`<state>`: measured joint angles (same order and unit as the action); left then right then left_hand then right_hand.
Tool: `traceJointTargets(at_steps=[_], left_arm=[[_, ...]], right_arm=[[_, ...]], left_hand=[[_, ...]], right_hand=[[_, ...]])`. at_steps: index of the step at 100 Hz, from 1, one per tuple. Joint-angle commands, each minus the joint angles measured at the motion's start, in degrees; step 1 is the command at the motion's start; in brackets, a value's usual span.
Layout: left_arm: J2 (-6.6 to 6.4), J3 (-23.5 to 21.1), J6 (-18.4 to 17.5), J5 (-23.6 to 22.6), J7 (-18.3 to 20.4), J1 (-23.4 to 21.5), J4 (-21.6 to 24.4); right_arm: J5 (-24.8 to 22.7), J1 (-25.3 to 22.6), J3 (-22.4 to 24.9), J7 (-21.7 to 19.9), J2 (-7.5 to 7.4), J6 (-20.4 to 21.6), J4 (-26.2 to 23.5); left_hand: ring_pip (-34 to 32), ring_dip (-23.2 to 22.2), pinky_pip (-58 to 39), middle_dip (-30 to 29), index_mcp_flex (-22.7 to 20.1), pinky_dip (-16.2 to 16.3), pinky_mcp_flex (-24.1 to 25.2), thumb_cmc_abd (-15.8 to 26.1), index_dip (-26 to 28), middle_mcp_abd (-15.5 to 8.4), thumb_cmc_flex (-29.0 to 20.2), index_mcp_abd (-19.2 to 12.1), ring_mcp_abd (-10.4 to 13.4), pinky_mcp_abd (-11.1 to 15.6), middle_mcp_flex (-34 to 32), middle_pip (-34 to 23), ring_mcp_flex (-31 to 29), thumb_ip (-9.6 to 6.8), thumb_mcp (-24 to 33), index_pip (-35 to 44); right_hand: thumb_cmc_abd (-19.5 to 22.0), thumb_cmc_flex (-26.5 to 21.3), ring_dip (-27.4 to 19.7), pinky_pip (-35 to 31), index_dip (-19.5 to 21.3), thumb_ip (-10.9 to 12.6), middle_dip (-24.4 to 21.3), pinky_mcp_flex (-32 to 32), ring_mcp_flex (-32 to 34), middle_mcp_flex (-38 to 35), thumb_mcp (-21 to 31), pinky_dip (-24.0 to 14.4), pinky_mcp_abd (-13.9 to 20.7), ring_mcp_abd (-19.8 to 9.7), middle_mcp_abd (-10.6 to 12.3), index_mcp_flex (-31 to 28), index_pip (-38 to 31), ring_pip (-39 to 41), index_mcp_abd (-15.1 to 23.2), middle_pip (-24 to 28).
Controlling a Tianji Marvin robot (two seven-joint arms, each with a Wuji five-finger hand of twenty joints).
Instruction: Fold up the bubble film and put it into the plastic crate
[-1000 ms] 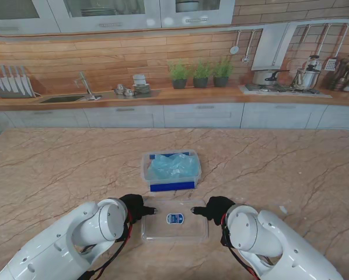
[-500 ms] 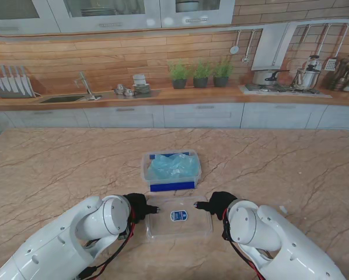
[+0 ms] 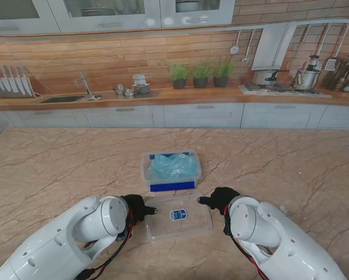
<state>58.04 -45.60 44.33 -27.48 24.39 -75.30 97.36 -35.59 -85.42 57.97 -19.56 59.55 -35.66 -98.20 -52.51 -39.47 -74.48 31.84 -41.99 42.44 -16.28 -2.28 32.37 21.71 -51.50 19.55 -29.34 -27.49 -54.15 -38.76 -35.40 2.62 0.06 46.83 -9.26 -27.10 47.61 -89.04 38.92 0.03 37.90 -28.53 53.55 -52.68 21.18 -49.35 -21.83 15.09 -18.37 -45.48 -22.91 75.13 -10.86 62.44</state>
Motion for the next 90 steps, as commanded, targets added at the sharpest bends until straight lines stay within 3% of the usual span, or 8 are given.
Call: traceJointTargets(at_steps=[1, 14, 22, 44, 62, 90], left_arm=[[0.14, -0.10, 0.03, 0.00, -0.07, -1.11, -0.43], [-0.24, -0.53, -0.15, -0.61, 0.83, -1.60, 0.11], [-0.31, -0.97, 0.12, -1.12, 0.84, -1.96, 0.33], [0.90, 0.18, 1.27, -1.68, -2.62, -0.60, -1.72], [2.13, 3.29, 3.90, 0.31, -5.29, 3.09, -4.89], [4.04, 4.97, 5.75, 4.82, -8.01, 5.79, -8.36]], right_arm=[[-0.55, -0.64, 0.34, 0.16, 0.17, -0.44, -0.68], [-1.84, -0.92, 0.73, -0.15, 0.02, -0.79, -0.96], [-2.31, -0.96, 0.85, -0.17, -0.01, -1.06, -1.04], [-5.49, 0.81, -0.58, -2.43, -0.63, -1.62, -0.67], [-6.28, 3.37, -3.03, -4.02, -1.07, -2.98, 0.42], [-3.17, 8.61, -8.72, -3.57, -1.17, -7.55, 3.67]], left_hand=[[4.20, 3.97, -1.23, -2.64, -1.10, 0.57, -1.40, 2.43, 0.13, 1.91, 1.25, -0.75, -1.84, -1.43, -0.36, 4.45, -0.63, -1.11, -1.26, 0.77], [2.94, 3.77, -2.01, -2.28, -1.19, 0.98, -2.70, 2.54, 0.79, 1.71, 1.81, -0.78, -1.90, -1.73, -1.33, 3.08, -1.83, -1.09, -1.34, 2.50], [2.75, 3.79, -2.02, -2.11, -0.36, 1.06, -2.70, 2.61, 1.43, 1.28, 2.09, -0.89, -1.74, -1.64, -0.98, 2.61, -1.69, -1.06, -1.36, 3.47], [1.68, 2.66, -1.53, 0.53, 5.44, 0.78, -1.74, 3.94, 7.33, -0.21, 3.59, -1.55, -0.39, -0.09, 2.14, -0.29, 0.16, -0.86, -1.56, 7.43], [2.10, 2.58, -0.90, 0.81, 7.75, 0.44, -0.61, 5.17, 8.04, 0.28, 4.46, -0.48, -0.54, 0.48, 4.11, 0.03, 1.77, -0.72, -1.68, 6.28], [2.41, 2.51, -0.43, 1.05, 9.38, 0.13, 0.19, 5.85, 7.82, 1.08, 4.91, 0.89, -1.04, 0.34, 5.67, 0.29, 3.10, -0.67, -1.72, 4.21]], right_hand=[[1.07, 0.96, -0.55, -2.15, 0.75, 1.82, -1.11, 1.08, 0.37, -0.68, 0.04, -0.14, 5.47, 2.89, -6.72, -0.87, -1.27, -0.87, -1.38, -0.68], [0.91, 1.07, -0.96, -1.98, 1.95, 1.82, -1.79, 0.34, 1.38, -1.83, 0.18, 0.03, 4.90, 3.36, -6.66, -2.88, -3.22, -1.43, -1.35, -0.81], [0.83, 1.04, -1.24, -1.90, 4.88, 1.73, -2.24, -0.05, 1.87, -2.43, 0.29, 0.18, 4.40, 3.58, -6.47, -3.45, -6.65, -1.61, -0.15, -0.60], [1.05, 1.16, -2.13, -1.23, 9.30, 1.59, -3.27, -0.26, 2.80, -4.11, 0.27, 0.58, 3.67, 4.35, -5.92, -4.83, -11.71, -3.04, 1.38, -1.22], [1.18, 1.40, -2.43, -1.20, 9.56, 1.61, -3.47, -2.17, 4.52, -5.46, 0.24, 0.87, 2.74, 4.36, -5.81, -5.36, -12.39, -2.98, 0.62, -0.77], [1.45, 2.29, -3.09, -5.08, 8.71, 1.58, -3.49, -6.32, 8.16, -7.71, 0.31, 0.70, 2.77, 4.42, -6.43, -6.38, -12.88, -0.99, -1.15, 0.56]])
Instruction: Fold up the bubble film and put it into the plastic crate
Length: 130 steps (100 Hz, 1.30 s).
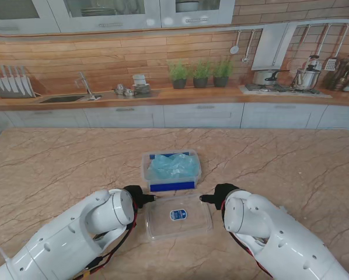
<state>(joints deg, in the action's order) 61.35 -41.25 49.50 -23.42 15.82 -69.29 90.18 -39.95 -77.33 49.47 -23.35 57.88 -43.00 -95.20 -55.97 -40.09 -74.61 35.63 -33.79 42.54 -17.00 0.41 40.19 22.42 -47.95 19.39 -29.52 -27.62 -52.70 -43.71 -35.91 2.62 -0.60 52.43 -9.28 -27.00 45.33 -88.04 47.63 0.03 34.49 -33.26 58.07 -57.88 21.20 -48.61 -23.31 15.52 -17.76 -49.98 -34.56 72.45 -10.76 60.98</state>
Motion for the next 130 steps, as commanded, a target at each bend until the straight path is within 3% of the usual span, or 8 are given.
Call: traceJointTargets(at_steps=[1, 24, 52, 83, 111, 130], left_arm=[[0.76, 0.70, 0.68, 0.92, 0.52, -0.13, -1.28], [1.19, 3.22, 2.81, 2.98, 0.42, 2.11, -3.39], [0.59, 4.62, 4.46, 3.13, 1.24, 2.91, -3.25], [-0.62, 5.72, 5.80, 2.93, 2.71, 2.99, -2.03], [-0.74, 6.33, 6.48, 5.01, 3.29, 3.23, -1.94], [-0.59, 6.17, 6.75, 6.93, 3.56, 3.13, -2.02]], right_arm=[[1.41, 0.69, -0.40, 0.26, 0.52, -0.34, 0.80], [4.59, 3.82, -4.07, 1.88, 0.97, -2.70, 3.93], [7.75, 6.24, -7.22, 3.01, 1.39, -4.80, 6.76], [9.78, 8.01, -10.01, 1.25, 0.79, -5.32, 6.81], [13.52, 12.03, -14.94, -2.87, -0.83, -6.30, 6.70], [15.89, 13.08, -16.24, -1.96, -0.02, -6.38, 8.07]], left_hand=[[5.90, 3.14, -0.29, -2.74, 1.17, 0.02, 0.93, 3.19, -0.01, 0.43, 1.34, 1.09, -0.89, 0.43, 4.23, 5.27, 3.63, -0.68, -1.04, -1.42], [6.54, 3.37, 0.19, -3.01, 1.78, -0.22, 1.74, 3.88, -0.59, 0.91, 1.71, 1.73, -1.11, 0.43, 5.20, 6.09, 4.63, -0.66, -1.14, -2.90], [6.81, 3.66, 0.18, -3.41, 1.02, -0.26, 1.66, 4.02, -1.26, 1.33, 1.74, 2.15, -1.43, 0.03, 4.88, 6.64, 4.47, -0.68, -1.13, -3.76], [7.26, 4.01, 0.39, -3.79, 0.40, -0.32, 2.05, 4.43, -1.45, 1.32, 1.94, 2.06, -1.60, -0.10, 4.66, 7.12, 4.64, -0.68, -1.17, -3.71], [7.59, 4.24, 0.46, -4.06, 0.27, -0.34, 2.14, 4.62, -1.59, 1.51, 2.07, 2.13, -1.68, -0.15, 4.59, 7.55, 4.71, -0.67, -1.20, -3.86], [7.84, 4.40, 0.59, -4.31, -0.13, -0.38, 2.33, 4.79, -1.94, 1.75, 1.99, 2.39, -1.86, -0.34, 4.53, 7.93, 4.77, -0.68, -1.16, -4.35]], right_hand=[[1.46, 2.22, -0.82, -6.16, -0.03, 1.57, -0.08, -1.61, 3.66, -2.50, 0.27, -0.03, 4.28, 3.98, -7.09, -1.86, -1.23, 1.74, -1.27, 2.02], [1.80, 2.71, -1.13, -7.77, -1.25, 1.48, 0.18, -1.99, 3.69, -2.06, 0.30, 0.40, 5.18, 3.51, -7.25, -1.00, -0.53, 3.05, -1.88, 2.74], [2.67, 2.89, -0.87, -9.69, -2.68, 1.21, 1.20, -3.24, 4.46, -2.17, 0.10, 0.56, 6.02, 2.49, -7.30, -0.87, -0.03, 5.94, -2.29, 4.83], [3.60, 2.45, -0.74, -10.95, -2.32, 0.95, 2.10, -4.39, 5.60, -3.18, -0.60, 0.26, 6.49, 1.80, -7.02, -1.61, -2.11, 8.21, -1.37, 6.46], [5.69, 2.26, -0.69, -12.13, -1.84, 0.75, 2.44, -5.95, 7.63, -5.58, -1.60, -0.17, 6.00, 2.10, -6.92, -3.96, -4.94, 9.59, -0.33, 7.16], [6.11, 1.80, -0.81, -12.01, -3.39, 0.63, 2.43, -5.77, 7.28, -5.12, -2.51, -0.18, 6.10, 2.07, -7.34, -3.49, -3.15, 9.47, -1.30, 6.70]])
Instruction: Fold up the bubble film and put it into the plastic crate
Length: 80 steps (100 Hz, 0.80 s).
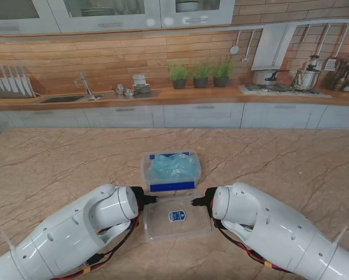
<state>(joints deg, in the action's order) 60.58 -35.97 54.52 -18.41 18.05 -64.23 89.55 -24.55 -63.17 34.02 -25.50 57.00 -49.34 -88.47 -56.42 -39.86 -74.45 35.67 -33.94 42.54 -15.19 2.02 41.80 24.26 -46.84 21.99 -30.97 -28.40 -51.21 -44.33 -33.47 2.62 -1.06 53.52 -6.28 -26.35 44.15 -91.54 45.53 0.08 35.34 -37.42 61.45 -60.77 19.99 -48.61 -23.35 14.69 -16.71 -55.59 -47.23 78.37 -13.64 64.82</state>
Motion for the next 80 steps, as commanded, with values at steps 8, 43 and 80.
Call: traceJointTargets(at_steps=[8, 43, 80], left_arm=[[0.71, 0.15, 0.99, 3.02, 1.19, -2.43, -1.72], [1.85, -3.45, -1.83, 4.99, -0.11, -5.75, -0.62], [2.23, -11.85, -7.17, 5.33, -1.93, -13.50, 5.48]], right_arm=[[1.17, -1.16, -0.69, 0.71, 1.20, -0.10, 1.58], [1.70, -7.15, 6.84, 2.66, 2.37, 2.87, -1.64], [-1.24, -13.54, 13.65, 3.44, 2.46, 6.86, -7.23]], left_hand=[[8.06, 4.12, 0.29, -4.31, -0.68, -0.34, 0.25, 3.22, -3.57, -0.45, 0.69, -0.56, -0.27, 0.53, 2.51, 8.28, 1.92, -0.73, -0.63, -5.19], [7.43, 4.17, -0.23, -4.46, -2.48, -0.08, -0.61, 3.10, -3.43, -0.96, -0.01, -1.48, -0.13, 0.37, 0.77, 7.72, 0.62, -0.78, -0.58, -3.45], [8.72, 5.25, 0.11, -6.23, -4.67, -0.10, -0.11, 2.28, -4.52, -0.82, -1.08, -2.34, -0.37, 0.05, -0.47, 9.65, 0.65, -0.82, -0.47, -3.61]], right_hand=[[3.15, 0.97, 0.36, -8.40, -1.98, 0.62, 1.68, -1.44, 3.61, -1.91, -1.56, -0.17, 6.25, 2.73, -8.29, 2.25, 10.39, 3.48, 1.43, 2.84], [2.84, 0.09, 0.53, -8.25, -3.91, 0.89, 2.11, -1.17, 3.17, -1.41, -2.03, -0.18, 6.45, 2.55, -8.31, 2.16, 13.20, 3.86, 0.82, 3.18], [2.58, -0.37, 0.57, -8.13, -3.81, 1.07, 2.18, -0.96, 3.00, -1.30, -2.20, -0.22, 6.50, 2.52, -8.30, 1.62, 13.88, 3.87, 1.30, 3.13]])
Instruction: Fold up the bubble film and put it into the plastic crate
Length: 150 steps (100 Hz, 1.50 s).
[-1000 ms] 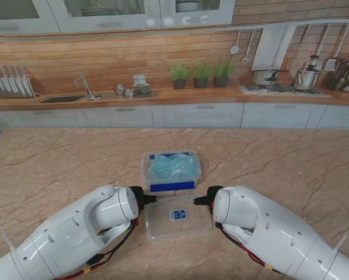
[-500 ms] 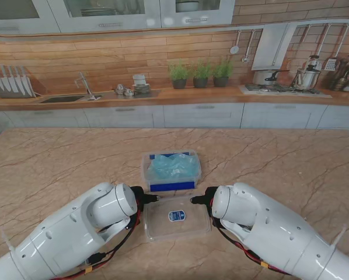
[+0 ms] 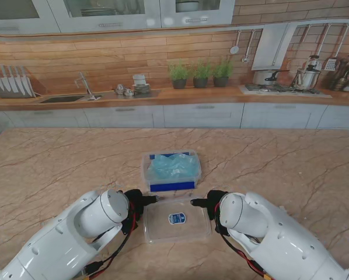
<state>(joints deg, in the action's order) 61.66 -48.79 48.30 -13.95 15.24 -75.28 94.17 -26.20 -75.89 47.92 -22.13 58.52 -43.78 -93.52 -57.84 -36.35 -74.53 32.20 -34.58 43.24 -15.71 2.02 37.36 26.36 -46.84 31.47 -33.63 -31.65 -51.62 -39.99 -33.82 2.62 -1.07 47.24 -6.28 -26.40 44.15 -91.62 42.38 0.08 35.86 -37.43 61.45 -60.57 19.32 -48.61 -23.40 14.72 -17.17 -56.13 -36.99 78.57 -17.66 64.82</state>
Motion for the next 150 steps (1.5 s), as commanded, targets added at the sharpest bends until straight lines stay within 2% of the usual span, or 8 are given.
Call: traceJointTargets(at_steps=[1, 27, 62, 150], left_arm=[[1.16, 0.79, -1.08, 0.88, 0.83, -2.64, 1.03], [1.73, -1.95, -4.38, 1.53, -0.85, -5.78, 3.78], [1.24, -4.53, -6.46, 1.05, -0.37, -8.53, 6.99], [2.84, -9.67, -12.39, 0.89, -6.37, -13.92, 11.82]], right_arm=[[0.38, -0.93, -0.13, 0.11, 0.94, 1.37, -2.28], [0.67, -2.74, 1.69, 0.24, 1.05, 3.00, -4.06], [-0.93, -5.74, 4.25, -0.17, 0.80, 5.04, -7.06], [-0.49, -7.97, 7.48, 0.63, 1.18, 7.34, -9.45]], left_hand=[[10.25, 1.84, 0.22, -2.86, -4.12, -0.81, 0.46, 2.26, -0.12, -2.95, -1.10, -11.91, 2.28, 3.31, -0.09, 5.43, 1.00, -0.82, -0.46, 2.70], [10.89, 2.69, 0.26, -3.87, -4.75, -0.81, 0.45, 1.74, -0.50, -3.14, -1.53, -12.55, 2.27, 3.16, -0.68, 6.16, 0.79, -0.84, -0.42, 2.82], [10.65, 3.04, 0.08, -4.25, -5.37, -0.65, 0.09, 1.64, -0.65, -2.90, -1.68, -12.20, 1.98, 2.67, -1.30, 6.10, 0.34, -0.83, -0.41, 3.06], [10.24, 3.53, -0.53, -4.69, -6.63, -0.15, -1.17, 0.74, -0.18, -2.93, -2.43, -12.95, 1.65, 1.79, -2.82, 6.05, -1.13, -0.83, -0.33, 4.19]], right_hand=[[2.54, -0.33, 0.57, -8.06, -0.64, 1.07, 1.66, -0.95, 3.00, -1.50, -1.54, -0.22, 6.55, 2.50, -7.86, 2.17, 3.64, 3.68, 5.31, 3.13], [2.50, -0.51, 0.79, -8.31, 0.16, 1.16, 1.87, -1.14, 3.35, -1.83, -1.62, -0.42, 6.55, 2.39, -7.77, 1.77, 3.30, 4.16, 5.66, 3.48], [2.45, -0.77, 0.82, -8.38, 0.85, 1.17, 1.93, -1.27, 3.49, -2.04, -1.77, -0.59, 6.39, 2.53, -7.83, 1.45, 3.05, 4.23, 5.99, 3.45], [1.35, -0.55, 0.89, -8.14, 1.53, 1.53, 1.97, -1.01, 3.28, -1.92, -1.24, -0.73, 6.33, 2.60, -7.81, 1.37, 3.42, 4.11, 6.44, 3.33]])
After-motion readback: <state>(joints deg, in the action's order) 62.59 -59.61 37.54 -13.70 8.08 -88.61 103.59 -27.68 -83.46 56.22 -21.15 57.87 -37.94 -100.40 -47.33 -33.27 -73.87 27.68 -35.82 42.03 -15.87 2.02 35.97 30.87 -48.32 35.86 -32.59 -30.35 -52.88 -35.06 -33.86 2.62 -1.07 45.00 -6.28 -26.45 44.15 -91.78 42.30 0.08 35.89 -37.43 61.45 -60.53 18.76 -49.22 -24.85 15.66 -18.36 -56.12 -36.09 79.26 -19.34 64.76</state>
